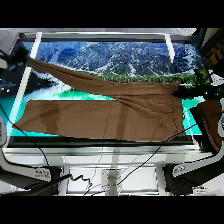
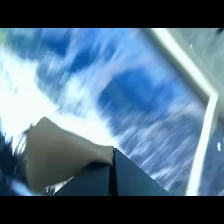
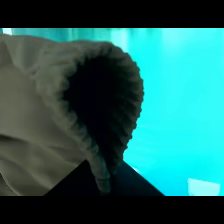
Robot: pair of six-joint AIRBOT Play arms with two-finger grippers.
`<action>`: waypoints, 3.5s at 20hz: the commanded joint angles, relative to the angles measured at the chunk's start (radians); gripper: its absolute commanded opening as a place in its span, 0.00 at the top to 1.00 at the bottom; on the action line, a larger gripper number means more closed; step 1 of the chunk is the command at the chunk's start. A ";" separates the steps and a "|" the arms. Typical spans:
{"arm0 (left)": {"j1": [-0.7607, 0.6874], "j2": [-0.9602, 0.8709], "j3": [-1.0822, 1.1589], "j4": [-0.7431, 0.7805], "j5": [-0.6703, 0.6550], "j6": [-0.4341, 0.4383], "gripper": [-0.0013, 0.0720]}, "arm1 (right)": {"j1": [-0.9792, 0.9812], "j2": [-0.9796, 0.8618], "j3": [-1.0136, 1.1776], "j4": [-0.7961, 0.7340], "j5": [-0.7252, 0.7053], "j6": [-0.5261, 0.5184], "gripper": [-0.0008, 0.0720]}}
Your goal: Fold the clothes and pants, and hang the long-sleeved shirts on hangers.
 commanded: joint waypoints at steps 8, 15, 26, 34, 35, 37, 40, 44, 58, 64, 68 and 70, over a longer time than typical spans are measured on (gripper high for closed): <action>-0.015 0.121 0.000 0.410 -0.520 0.064 0.97 | -0.001 0.038 0.000 -0.004 -0.005 0.006 0.95; -0.124 -0.174 0.000 0.324 0.044 -0.077 0.97 | -0.001 0.038 0.000 -0.034 -0.083 0.005 0.95; -0.148 -0.196 0.000 0.325 -0.009 -0.188 0.02 | -0.001 0.037 0.000 -0.034 -0.133 0.005 0.95; -0.099 -0.127 -0.022 0.374 -0.593 -0.002 0.50 | -0.001 0.037 0.000 -0.035 -0.134 0.002 0.95; -0.099 -0.127 -0.034 0.335 -0.608 0.033 0.50 | -0.001 0.037 0.000 -0.040 -0.134 0.002 0.95; -0.099 -0.125 -0.064 0.299 -0.612 0.042 0.50 | -0.001 0.037 0.000 -0.058 -0.133 0.002 0.95; -0.093 -0.094 -0.133 0.310 -0.627 0.045 0.50 | -0.001 0.037 0.000 -0.083 -0.134 0.001 0.95; -0.048 0.074 -0.274 0.420 -0.622 0.031 0.50 | -0.001 0.037 0.000 -0.112 -0.134 0.001 0.95; 0.105 -0.023 -0.445 0.181 -0.263 -0.108 0.02 | -0.001 0.037 0.000 -0.107 -0.133 0.003 0.95; 0.094 -0.064 -0.445 0.182 -0.165 -0.177 0.17 | -0.001 0.037 0.000 -0.107 -0.133 0.003 0.95; 0.074 -0.093 -0.445 0.182 -0.159 -0.177 0.62 | -0.001 0.037 0.000 -0.106 -0.133 0.003 0.95; 0.074 -0.090 -0.443 0.181 -0.114 -0.177 0.96 | -0.001 0.037 0.000 -0.107 -0.133 0.003 0.95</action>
